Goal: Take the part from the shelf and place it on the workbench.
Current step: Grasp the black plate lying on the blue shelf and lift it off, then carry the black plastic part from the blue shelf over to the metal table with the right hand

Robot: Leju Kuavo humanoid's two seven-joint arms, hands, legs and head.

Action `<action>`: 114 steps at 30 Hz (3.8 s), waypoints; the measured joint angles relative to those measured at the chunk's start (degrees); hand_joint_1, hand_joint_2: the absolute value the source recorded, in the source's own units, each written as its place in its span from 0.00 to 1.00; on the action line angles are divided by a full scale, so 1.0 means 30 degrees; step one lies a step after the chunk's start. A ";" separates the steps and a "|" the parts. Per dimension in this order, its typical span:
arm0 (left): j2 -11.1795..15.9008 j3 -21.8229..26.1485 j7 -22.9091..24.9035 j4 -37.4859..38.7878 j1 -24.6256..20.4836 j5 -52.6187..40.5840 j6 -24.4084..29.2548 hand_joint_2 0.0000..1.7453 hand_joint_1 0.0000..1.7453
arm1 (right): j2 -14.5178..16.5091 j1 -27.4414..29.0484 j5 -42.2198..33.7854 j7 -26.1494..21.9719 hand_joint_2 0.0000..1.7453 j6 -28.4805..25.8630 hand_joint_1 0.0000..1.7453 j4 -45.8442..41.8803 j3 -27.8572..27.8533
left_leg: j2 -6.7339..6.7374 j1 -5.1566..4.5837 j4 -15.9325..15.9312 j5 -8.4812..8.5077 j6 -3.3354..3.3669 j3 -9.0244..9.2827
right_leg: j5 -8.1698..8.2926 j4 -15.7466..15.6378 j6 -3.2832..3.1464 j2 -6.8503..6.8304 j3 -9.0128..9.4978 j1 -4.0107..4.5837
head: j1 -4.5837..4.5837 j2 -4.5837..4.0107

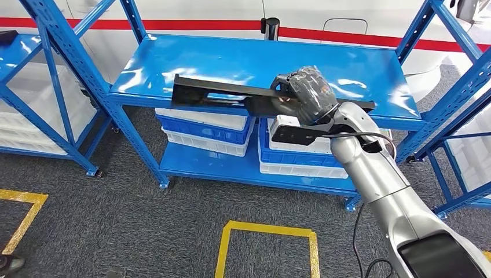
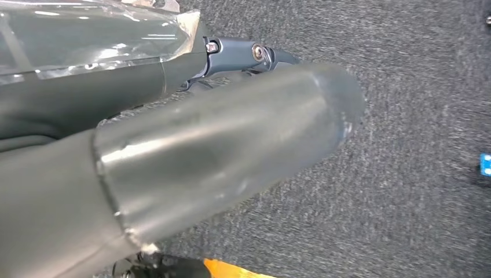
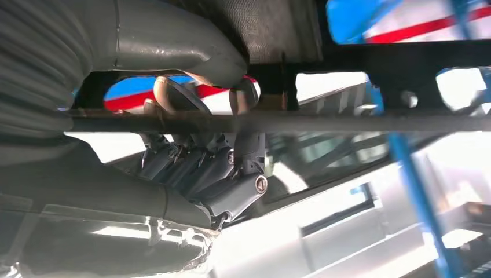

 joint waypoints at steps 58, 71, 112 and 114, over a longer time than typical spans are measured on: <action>0.0129 0.0153 -0.0306 -0.0013 -0.0051 -0.0406 0.0005 0.00 0.00 | -0.1799 0.0531 -0.0230 0.0229 1.00 0.0622 0.98 -0.2761 -0.0073 | 0.0005 -0.0220 0.2062 -0.1469 0.0241 -0.2155 | -0.0197 0.0420 -0.0150 0.0068 -0.0134 0.0122 | 0.0175 0.0000; 0.0155 0.0157 -0.0260 -0.0020 -0.0234 -0.0521 0.0002 0.00 0.00 | -0.1982 0.0665 -0.0098 0.0243 1.00 0.0491 0.98 -0.2870 -0.0346 | 0.0148 -0.0432 -0.3843 0.1187 0.1507 0.1278 | -0.1135 0.2574 0.0403 0.0080 -0.2101 0.0323 | 0.0314 0.0000; 0.0342 0.1186 -0.0782 -0.0029 0.0132 0.0224 0.0379 0.00 0.00 | 0.0224 0.0795 0.1498 0.0524 1.00 0.0320 0.98 -0.2280 0.0444 | 0.0241 -0.0138 -0.3650 0.3784 0.0368 -0.1424 | -0.1980 0.0418 0.1249 0.0123 0.1607 -0.0087 | 0.0299 0.0000; 0.0344 0.1262 -0.0789 -0.0004 0.0309 0.0224 0.0370 0.00 0.00 | 0.0286 0.0826 0.1589 0.0596 1.00 0.0298 0.98 -0.2175 0.0512 | 0.0222 -0.0078 -0.3560 0.3622 0.0197 -0.1655 | -0.1622 0.0601 0.0786 0.0075 0.1259 -0.0240 | 0.0251 0.0000</action>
